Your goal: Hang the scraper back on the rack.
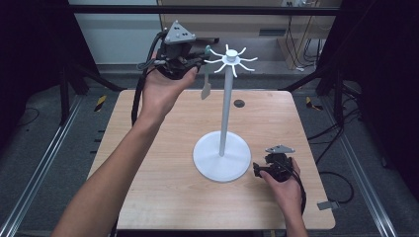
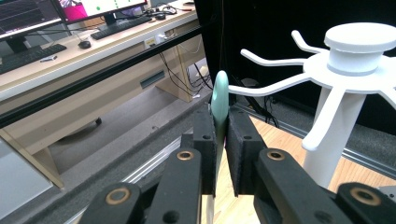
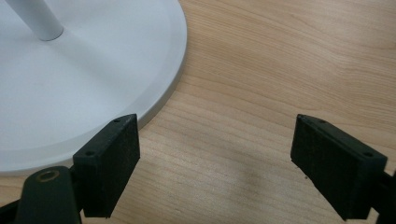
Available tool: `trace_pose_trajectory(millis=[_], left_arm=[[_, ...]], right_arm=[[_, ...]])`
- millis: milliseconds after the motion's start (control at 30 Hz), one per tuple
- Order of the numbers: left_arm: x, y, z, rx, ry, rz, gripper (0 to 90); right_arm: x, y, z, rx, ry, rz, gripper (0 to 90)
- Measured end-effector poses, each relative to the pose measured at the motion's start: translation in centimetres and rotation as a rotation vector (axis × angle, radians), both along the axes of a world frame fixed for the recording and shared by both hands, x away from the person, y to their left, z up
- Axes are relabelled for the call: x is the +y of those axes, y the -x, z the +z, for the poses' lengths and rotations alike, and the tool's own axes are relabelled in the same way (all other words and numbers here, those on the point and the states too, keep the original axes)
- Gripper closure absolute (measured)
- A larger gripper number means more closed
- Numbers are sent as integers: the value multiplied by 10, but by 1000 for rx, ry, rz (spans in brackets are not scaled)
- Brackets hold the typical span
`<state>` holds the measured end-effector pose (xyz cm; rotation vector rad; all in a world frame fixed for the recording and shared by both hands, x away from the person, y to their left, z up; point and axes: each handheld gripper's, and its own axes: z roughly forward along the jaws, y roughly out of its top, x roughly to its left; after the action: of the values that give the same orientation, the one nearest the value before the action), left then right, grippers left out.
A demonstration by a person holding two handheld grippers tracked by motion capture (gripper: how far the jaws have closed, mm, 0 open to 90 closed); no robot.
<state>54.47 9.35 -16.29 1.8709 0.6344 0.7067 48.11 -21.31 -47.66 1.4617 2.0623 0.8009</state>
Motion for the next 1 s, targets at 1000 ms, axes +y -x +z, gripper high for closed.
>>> trace_pose_trajectory(millis=[1000], left_arm=[[-8, 4, -10, 17, 25, -44, 828]], right_arm=[[0, 0, -1, 2, 7, 3, 159]])
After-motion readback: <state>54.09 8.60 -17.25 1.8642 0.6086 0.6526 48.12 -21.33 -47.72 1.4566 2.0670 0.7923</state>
